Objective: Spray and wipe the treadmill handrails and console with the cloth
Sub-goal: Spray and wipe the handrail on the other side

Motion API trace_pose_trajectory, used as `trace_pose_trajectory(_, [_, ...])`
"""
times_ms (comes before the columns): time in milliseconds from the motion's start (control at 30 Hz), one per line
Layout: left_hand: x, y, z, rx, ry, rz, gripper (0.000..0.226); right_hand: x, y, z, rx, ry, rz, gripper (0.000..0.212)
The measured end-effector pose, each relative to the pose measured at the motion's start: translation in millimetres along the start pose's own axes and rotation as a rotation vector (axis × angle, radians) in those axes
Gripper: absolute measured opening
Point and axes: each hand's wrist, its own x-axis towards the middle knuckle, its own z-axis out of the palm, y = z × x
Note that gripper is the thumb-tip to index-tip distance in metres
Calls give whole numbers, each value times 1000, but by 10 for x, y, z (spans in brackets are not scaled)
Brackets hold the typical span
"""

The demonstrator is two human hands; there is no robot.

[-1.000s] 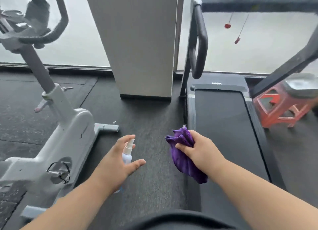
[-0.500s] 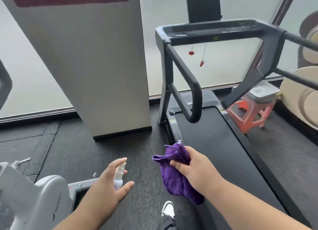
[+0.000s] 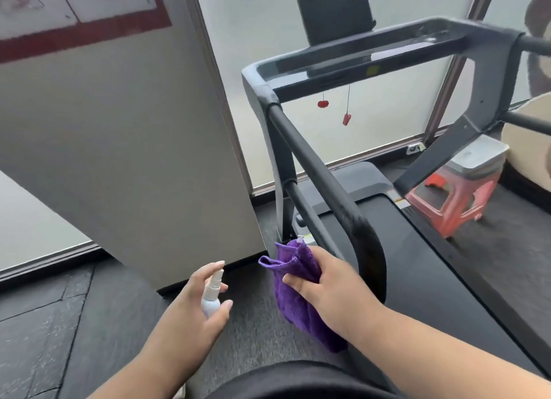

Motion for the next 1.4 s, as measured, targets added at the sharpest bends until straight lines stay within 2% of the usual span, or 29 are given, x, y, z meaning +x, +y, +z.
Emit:
trace_pose_trajectory(167, [770, 69, -5, -23, -117, 117, 65, 322, -21, 56, 23, 100, 32, 27])
trace_pose_trajectory(533, [2158, -53, -102, -192, -380, 489, 65, 864, -284, 544, -32, 511, 129, 35])
trace_pose_trajectory(700, [2438, -17, -153, -286, -531, 651, 68, 1012, -615, 789, 132, 705, 148, 27])
trace_pose_trajectory(933, [2393, 509, -218, -604, -610, 918, 75, 753, -1167, 1031, 206, 1001, -72, 33])
trace_pose_trajectory(1033, [2304, 790, -252, -694, -661, 1033, 77, 633, -1353, 1097, 69, 1012, -192, 43])
trace_pose_trajectory(1133, [2212, 1100, -250, -632, -682, 1133, 77, 522, -1360, 1043, -145, 1106, -118, 58])
trace_pose_trajectory(1300, [2097, 1662, -71, -520, -941, 1162, 70, 300, -1308, 755, -390, 1422, -120, 49])
trace_pose_trajectory(1367, [2018, 1884, 26, -465, -1062, 1175, 67, 181, -1290, 535, -478, 1465, -117, 48])
trace_pose_trajectory(1400, [1980, 1995, 74, -420, -1088, 1184, 67, 120, -1280, 421, -567, 1446, -104, 54])
